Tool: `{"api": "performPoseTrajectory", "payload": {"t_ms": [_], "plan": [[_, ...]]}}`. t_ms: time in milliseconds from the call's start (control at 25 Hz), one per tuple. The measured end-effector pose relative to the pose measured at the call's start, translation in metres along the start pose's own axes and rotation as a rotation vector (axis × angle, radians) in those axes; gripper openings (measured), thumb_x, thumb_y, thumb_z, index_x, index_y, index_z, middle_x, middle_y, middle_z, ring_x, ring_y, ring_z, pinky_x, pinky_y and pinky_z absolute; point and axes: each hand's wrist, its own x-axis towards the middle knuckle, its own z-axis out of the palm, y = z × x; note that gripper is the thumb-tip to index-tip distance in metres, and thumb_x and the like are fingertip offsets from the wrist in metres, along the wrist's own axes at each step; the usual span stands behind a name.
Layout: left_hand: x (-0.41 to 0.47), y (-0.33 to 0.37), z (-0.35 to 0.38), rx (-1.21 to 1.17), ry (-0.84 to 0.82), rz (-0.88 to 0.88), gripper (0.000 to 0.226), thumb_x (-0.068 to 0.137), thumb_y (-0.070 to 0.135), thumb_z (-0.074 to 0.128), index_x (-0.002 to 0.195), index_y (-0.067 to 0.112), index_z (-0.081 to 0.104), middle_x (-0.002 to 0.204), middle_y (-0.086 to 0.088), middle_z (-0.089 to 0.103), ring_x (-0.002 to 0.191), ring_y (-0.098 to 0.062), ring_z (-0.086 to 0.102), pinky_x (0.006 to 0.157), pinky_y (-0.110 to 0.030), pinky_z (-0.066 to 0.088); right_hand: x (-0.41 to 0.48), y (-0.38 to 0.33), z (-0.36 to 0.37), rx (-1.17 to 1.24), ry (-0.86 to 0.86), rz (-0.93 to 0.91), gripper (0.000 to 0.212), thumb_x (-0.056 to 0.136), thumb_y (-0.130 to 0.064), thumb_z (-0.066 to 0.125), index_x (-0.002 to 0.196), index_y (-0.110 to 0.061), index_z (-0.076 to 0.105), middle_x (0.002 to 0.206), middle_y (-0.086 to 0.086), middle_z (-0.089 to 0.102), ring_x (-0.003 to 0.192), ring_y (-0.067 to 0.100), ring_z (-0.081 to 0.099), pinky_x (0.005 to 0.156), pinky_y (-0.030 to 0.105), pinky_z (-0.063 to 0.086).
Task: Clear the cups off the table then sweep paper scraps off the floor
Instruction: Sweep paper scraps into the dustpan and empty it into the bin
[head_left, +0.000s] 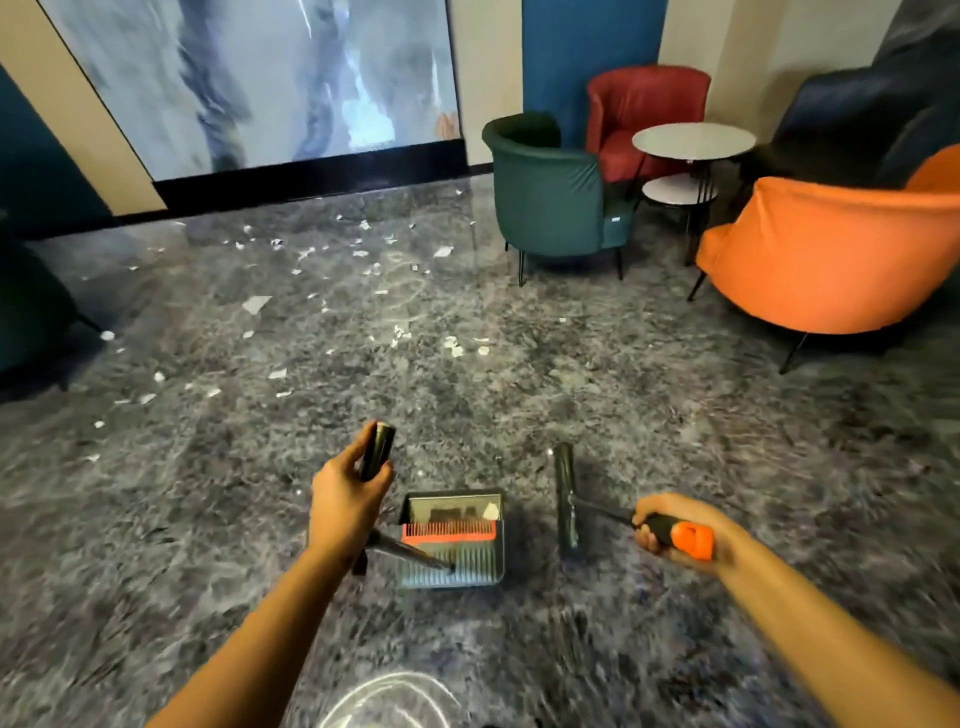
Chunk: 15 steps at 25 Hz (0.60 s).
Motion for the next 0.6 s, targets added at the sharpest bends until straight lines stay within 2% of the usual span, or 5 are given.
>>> {"api": "performPoseTrajectory", "payload": {"t_ms": [120,320,480,520,600], "plan": [[0.111,0.01,0.033,0.042,0.006,0.015,0.053,0.085,0.015,0.069,0.134,0.023,0.053,0.086,-0.022,0.07,0.042,0.01,0.045,0.042,-0.013,0.033,0.072,-0.086,0.015,0.006,-0.009,0.012,0.026,0.089,0.009,0.039,0.067,-0.004,0.04,0.062,0.01,0.037,0.025,0.011,0.041,0.028,0.013,0.034],[0.317,0.008,0.114,0.037,-0.089,0.07,0.055,0.084,0.01,0.068,0.135,0.022,0.052,0.093,-0.009,0.073,0.045,0.009,0.046,0.045,-0.01,0.037,0.233,-0.232,0.037,-0.002,0.026,0.062,0.019,0.089,0.006,0.04,0.072,-0.001,0.043,0.056,0.011,0.04,0.025,0.011,0.043,0.028,0.013,0.033],[0.451,0.018,0.166,0.042,-0.165,0.062,0.056,0.086,0.012,0.067,0.136,0.027,0.05,0.069,0.009,0.064,0.046,0.003,0.039,0.047,-0.016,0.035,0.329,-0.344,0.039,0.111,0.047,0.073,0.018,0.09,0.007,0.04,0.074,-0.002,0.043,0.06,0.01,0.039,0.026,0.011,0.044,0.028,0.013,0.036],[0.483,0.022,0.18,0.043,-0.193,0.06,0.056,0.086,0.012,0.067,0.136,0.027,0.049,0.072,0.01,0.064,0.051,0.004,0.041,0.05,-0.017,0.036,0.35,-0.371,0.037,0.151,0.059,0.088,0.018,0.09,0.006,0.039,0.075,-0.003,0.042,0.061,0.01,0.038,0.025,0.011,0.044,0.028,0.013,0.036],[0.54,0.032,0.206,0.057,-0.252,0.064,0.056,0.086,0.013,0.068,0.136,0.029,0.05,0.096,0.011,0.067,0.063,0.011,0.05,0.058,-0.012,0.04,0.392,-0.423,0.03,0.181,0.088,0.125,0.019,0.091,0.005,0.037,0.075,-0.005,0.041,0.057,0.011,0.041,0.024,0.012,0.044,0.027,0.013,0.036]]}}
